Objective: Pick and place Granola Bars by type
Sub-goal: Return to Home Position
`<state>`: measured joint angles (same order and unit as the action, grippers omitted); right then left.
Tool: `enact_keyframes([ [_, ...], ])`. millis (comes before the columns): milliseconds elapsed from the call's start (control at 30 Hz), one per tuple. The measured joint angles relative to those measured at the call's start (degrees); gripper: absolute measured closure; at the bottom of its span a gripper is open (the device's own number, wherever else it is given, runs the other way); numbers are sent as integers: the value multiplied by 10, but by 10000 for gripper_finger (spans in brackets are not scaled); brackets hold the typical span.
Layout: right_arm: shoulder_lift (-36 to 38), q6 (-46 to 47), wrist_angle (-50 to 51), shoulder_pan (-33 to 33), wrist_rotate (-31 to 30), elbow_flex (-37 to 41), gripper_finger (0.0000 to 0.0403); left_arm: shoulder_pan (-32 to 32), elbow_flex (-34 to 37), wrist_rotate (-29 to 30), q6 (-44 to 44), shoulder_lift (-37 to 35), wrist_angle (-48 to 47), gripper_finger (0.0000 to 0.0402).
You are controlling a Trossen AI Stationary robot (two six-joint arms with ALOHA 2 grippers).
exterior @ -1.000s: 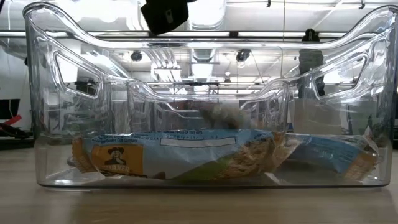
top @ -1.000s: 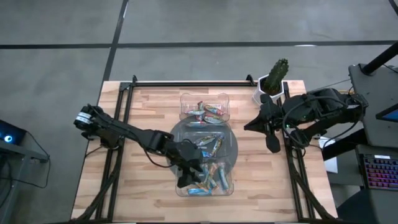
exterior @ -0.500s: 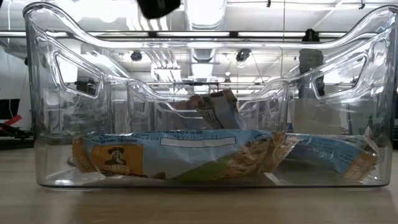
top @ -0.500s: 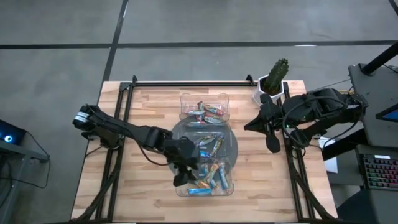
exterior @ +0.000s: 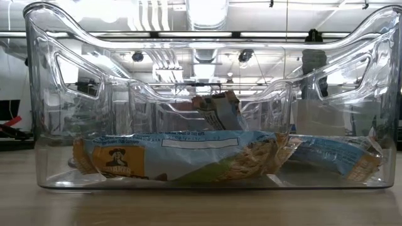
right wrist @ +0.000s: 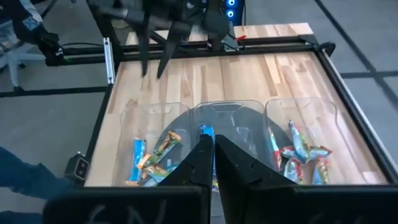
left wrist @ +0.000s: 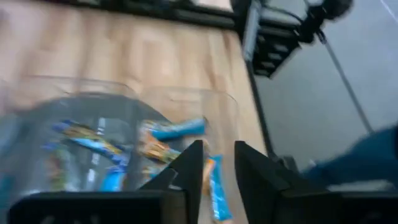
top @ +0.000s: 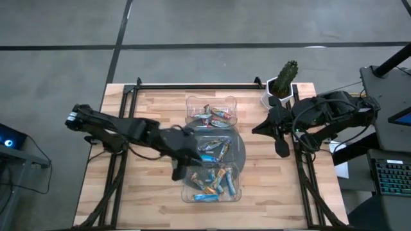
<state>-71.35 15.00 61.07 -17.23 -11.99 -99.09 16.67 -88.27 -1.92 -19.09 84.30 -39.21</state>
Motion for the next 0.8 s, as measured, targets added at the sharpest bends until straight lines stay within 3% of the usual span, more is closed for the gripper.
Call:
enact_keyframes([
  [233,19,-50,-29,0,-5,0,395,-5,5,120,67,-96,7,393],
  [367,41,-67,-56,0,-21,0,395,-21,5,162,97,-156,20,401],
  [800,125,-157,-121,1,-47,14,395,-51,5,174,177,-314,19,401],
])
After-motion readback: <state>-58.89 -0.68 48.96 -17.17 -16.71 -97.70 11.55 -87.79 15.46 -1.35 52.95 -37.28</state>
